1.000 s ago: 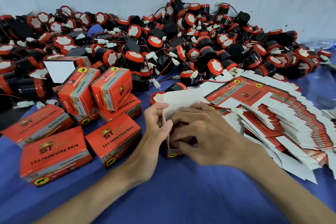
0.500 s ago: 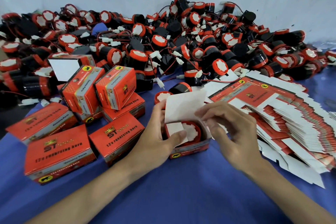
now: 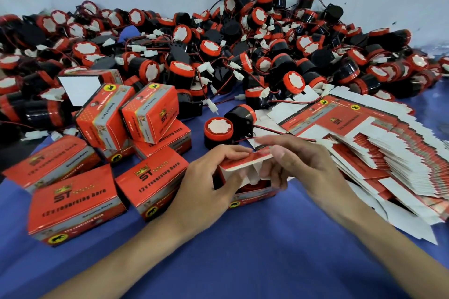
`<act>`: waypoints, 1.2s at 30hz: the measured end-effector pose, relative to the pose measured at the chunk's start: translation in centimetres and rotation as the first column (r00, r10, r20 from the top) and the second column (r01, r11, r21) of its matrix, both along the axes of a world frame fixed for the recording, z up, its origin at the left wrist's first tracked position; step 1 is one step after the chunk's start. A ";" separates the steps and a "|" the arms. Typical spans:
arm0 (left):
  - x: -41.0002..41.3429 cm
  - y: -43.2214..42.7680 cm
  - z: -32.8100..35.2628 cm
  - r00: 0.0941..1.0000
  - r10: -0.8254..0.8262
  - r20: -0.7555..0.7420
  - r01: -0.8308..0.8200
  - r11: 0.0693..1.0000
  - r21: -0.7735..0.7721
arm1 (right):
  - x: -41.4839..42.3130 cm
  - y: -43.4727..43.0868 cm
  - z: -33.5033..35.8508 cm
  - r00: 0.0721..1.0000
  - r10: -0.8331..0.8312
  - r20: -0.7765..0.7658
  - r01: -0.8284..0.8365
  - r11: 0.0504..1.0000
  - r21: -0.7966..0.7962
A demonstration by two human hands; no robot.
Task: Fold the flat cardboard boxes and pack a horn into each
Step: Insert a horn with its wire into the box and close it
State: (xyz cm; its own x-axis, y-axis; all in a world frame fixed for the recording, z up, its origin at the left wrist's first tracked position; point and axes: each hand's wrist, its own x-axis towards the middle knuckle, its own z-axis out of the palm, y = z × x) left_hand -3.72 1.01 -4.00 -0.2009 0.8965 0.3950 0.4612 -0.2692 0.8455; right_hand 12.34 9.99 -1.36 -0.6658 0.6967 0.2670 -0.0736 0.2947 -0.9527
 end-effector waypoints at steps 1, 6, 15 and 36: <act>0.0 -0.1 -0.1 1.000 -0.004 -0.016 0.004 1.000 0.000 | 0.1 0.2 0.2 0.999 0.015 0.033 -0.016 0.999 0.040; -0.2 -0.6 -0.3 0.987 -0.030 -0.160 0.027 0.999 -0.018 | 0.9 0.4 -0.2 0.990 0.076 0.122 -0.094 0.984 0.151; -1.2 -0.4 0.2 0.869 0.004 -0.494 0.041 0.996 0.079 | 0.9 1.2 -0.1 0.932 -0.352 0.086 0.180 0.656 0.733; -1.1 -0.6 -0.4 0.545 0.092 -0.833 -0.016 0.995 0.100 | 1.3 2.2 -2.3 0.956 -0.135 0.261 -0.168 0.478 0.862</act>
State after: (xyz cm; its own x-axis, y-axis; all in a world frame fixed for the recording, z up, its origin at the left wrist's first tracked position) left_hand -4.87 0.44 -4.41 0.2073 0.8572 0.4714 0.9644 -0.2599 0.0484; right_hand 13.65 12.14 -3.68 -0.8180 0.1910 0.5425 0.1098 0.9778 -0.1786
